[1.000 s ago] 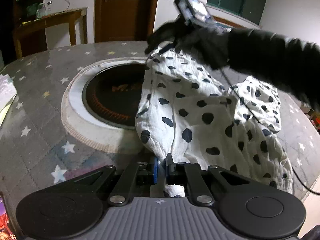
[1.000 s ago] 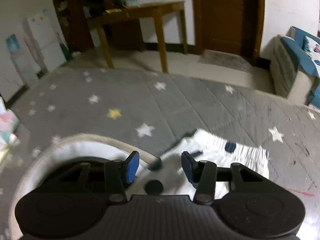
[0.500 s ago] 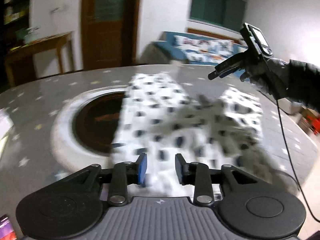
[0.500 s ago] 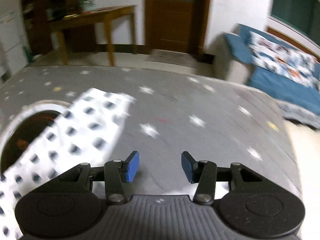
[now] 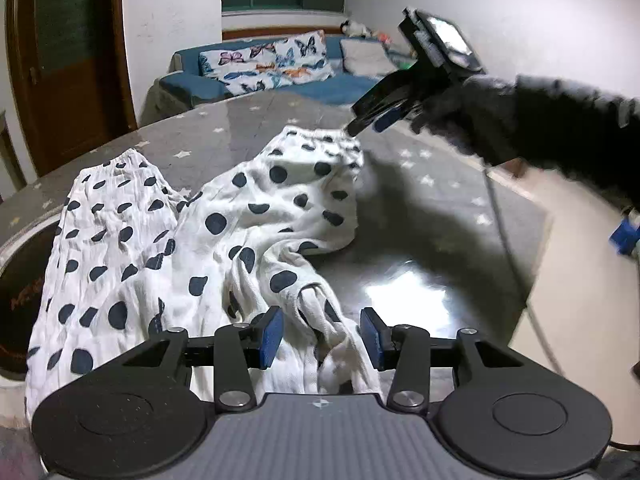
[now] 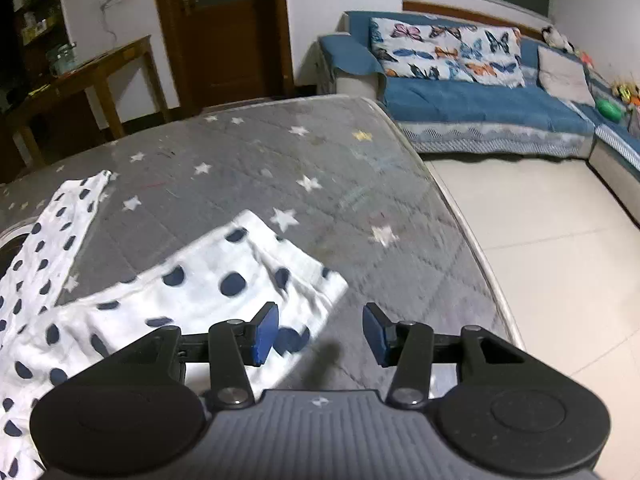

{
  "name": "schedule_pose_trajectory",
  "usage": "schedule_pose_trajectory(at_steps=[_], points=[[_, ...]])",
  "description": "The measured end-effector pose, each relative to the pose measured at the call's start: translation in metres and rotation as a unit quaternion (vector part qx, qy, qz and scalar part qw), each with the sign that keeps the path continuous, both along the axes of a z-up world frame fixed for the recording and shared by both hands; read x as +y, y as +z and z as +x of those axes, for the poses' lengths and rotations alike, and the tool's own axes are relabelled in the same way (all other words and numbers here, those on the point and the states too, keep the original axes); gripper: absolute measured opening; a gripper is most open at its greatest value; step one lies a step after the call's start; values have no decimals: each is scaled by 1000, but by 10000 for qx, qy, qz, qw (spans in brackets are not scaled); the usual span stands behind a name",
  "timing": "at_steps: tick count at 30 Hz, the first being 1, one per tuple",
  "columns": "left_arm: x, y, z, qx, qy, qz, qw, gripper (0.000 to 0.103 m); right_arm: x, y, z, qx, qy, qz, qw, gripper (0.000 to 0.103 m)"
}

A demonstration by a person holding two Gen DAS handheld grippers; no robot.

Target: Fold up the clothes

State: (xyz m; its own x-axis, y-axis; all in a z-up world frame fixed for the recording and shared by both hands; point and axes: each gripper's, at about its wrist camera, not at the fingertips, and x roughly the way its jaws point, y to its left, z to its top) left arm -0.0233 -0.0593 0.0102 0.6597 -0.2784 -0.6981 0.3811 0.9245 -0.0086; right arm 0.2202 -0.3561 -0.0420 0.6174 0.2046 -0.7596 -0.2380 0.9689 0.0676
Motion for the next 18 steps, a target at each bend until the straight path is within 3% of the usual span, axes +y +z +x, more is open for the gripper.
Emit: schedule_pose_trajectory(at_steps=[4, 9, 10, 11, 12, 15, 18], points=[[-5, -14, 15, 177, -19, 171, 9997, 41, -4, -13, 3, 60, -96, 103, 9999, 47], [-4, -23, 26, 381, -112, 74, 9992, 14, 6, -23, 14, -28, -125, 81, 9999, 45], [-2, -23, 26, 414, -149, 0, 9990, 12, 10, -24, 16, -62, -93, 42, 9999, 36], [1, -23, 25, 443, -191, -79, 9988, 10, 14, -24, 18, -85, -44, 11, 10000, 21], [3, -22, 24, 470, -289, -199, 9983, 9, 18, -23, 21, -103, -9, -38, 9999, 14], [7, -17, 17, 488, -712, -488, 9951, 8, 33, -19, 28, -240, 101, -392, 9989, 9], [5, -14, 7, 457, -1210, -679, 9893, 8, 48, -7, 37, -670, 203, -767, 9946, 7]])
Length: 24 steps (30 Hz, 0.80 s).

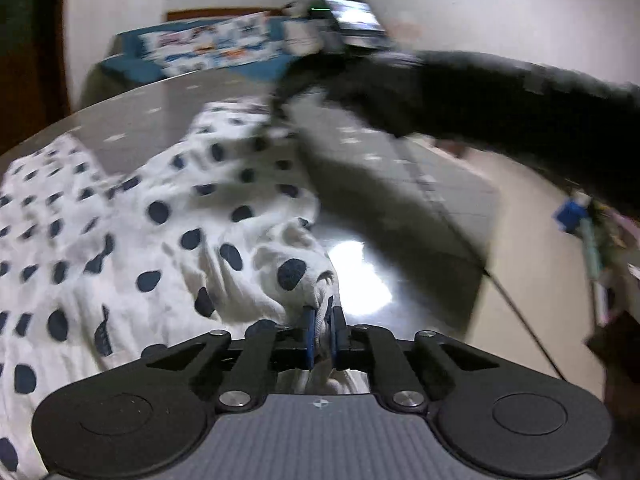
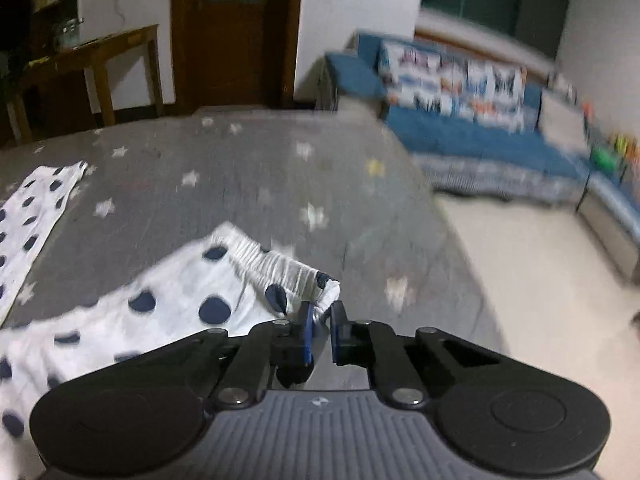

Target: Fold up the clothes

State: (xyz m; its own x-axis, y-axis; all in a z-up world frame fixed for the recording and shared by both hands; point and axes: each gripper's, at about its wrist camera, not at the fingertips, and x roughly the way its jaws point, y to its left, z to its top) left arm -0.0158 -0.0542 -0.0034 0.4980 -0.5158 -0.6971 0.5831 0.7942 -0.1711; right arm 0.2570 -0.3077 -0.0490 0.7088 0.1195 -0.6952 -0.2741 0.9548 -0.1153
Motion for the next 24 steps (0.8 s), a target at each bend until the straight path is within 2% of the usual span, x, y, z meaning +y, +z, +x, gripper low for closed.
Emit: schedule_pose_trajectory(at_steps=[3, 5, 9, 10, 11, 18, 22, 24], points=[[-3, -3, -2, -13, -252, -43, 9997, 8, 10, 14, 10, -338, -23, -136, 9993, 7], [-4, -7, 2, 48, -247, -106, 9996, 8, 15, 10, 17, -342, -58, -327, 9989, 7], [-4, -11, 9, 156, -306, -257, 9991, 8, 20, -19, 28, 93, -182, -847, 9962, 11], [-5, -11, 9, 158, -335, -266, 9990, 8, 19, -21, 28, 103, -196, -857, 9961, 15], [-5, -12, 10, 166, -349, -270, 9989, 8, 18, -21, 26, 66, -223, -834, 9962, 21], [-4, -15, 18, 254, -447, -309, 9982, 8, 24, 8, 11, -43, 67, -172, 9998, 23], [-7, -15, 19, 269, -455, -310, 9981, 8, 34, 11, 5, -218, -113, -251, 9994, 26], [-6, -15, 20, 291, -455, -319, 9980, 8, 37, 9, 3, -161, 65, -104, 9998, 26]])
